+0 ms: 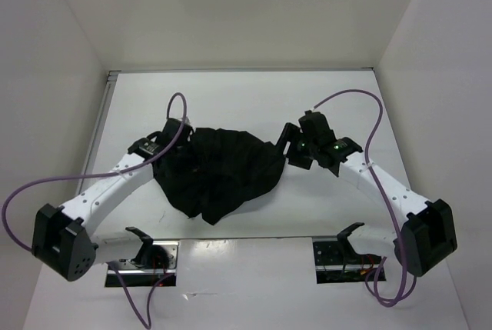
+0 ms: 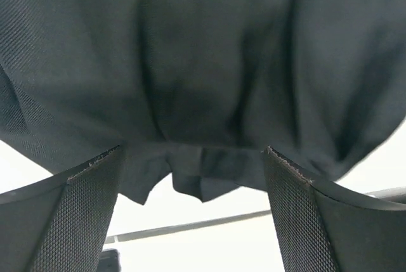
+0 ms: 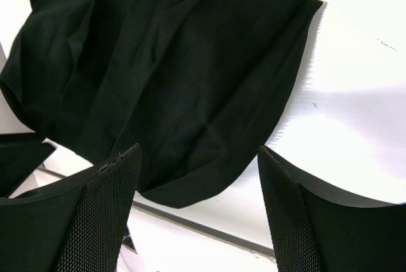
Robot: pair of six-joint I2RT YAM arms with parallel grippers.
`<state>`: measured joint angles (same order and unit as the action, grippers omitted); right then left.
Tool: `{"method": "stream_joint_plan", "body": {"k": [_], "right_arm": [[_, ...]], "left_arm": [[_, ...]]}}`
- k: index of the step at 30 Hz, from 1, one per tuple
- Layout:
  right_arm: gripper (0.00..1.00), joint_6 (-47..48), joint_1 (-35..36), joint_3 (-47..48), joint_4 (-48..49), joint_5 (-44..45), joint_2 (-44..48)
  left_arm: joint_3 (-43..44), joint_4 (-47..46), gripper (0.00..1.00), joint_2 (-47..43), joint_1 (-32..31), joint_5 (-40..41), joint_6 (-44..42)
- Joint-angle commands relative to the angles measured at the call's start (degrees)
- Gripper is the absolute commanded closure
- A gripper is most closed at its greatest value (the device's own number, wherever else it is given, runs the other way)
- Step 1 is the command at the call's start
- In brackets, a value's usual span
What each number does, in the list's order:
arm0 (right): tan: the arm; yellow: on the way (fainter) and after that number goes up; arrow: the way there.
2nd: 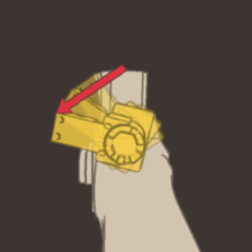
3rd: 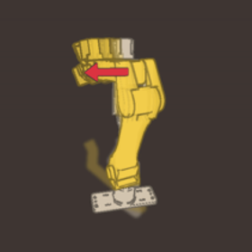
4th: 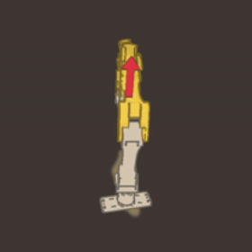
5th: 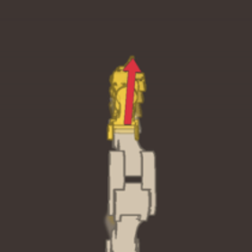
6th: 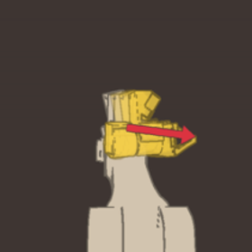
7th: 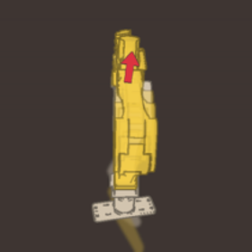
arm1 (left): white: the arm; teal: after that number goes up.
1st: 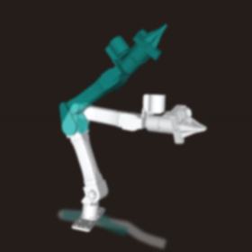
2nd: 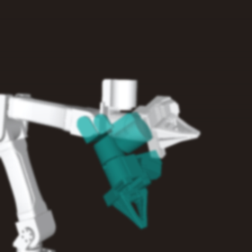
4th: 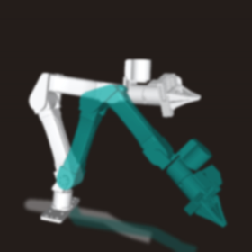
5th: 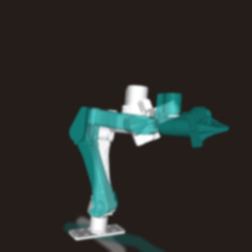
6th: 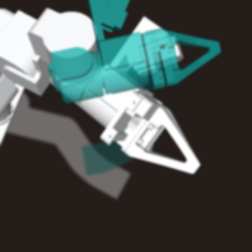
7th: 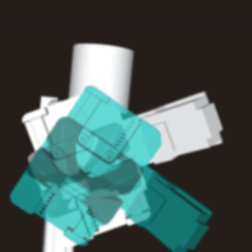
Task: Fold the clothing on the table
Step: Grab the skirt from the pile, then move the skirt to the center of the board
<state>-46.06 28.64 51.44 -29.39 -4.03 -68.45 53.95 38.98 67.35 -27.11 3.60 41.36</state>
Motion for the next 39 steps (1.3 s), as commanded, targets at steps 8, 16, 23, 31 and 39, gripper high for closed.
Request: {"method": "stream_joint_plan", "body": {"k": [8,16,23,31,39], "right_arm": [[0.21,3.9,0.6,3.2,3.0,-2.1,-3.0],[0.20,2.3,0.6,2.7,2.5,4.5,1.9],[0.20,-0.3,-1.0,1.6,2.0,15.4,13.3],[0.20,-1.1,-5.0,-0.3,0.5,19.7,20.9],[0.26,6.3,-6.8,2.6,-1.1,3.5,9.5]], "left_arm": [[7.5,-3.6,0.83,20.4,-2.1,12.8,2.6],[37.2,-1.6,1.00,19.1,-9.5,-2.4,-9.5],[51.0,-3.4,1.00,13.9,-7.3,-11.0,-13.1],[31.7,-4.3,1.00,14.1,-2.2,7.1,-4.0],[21.7,2.5,0.09,20.9,0.5,17.8,2.6]]}}
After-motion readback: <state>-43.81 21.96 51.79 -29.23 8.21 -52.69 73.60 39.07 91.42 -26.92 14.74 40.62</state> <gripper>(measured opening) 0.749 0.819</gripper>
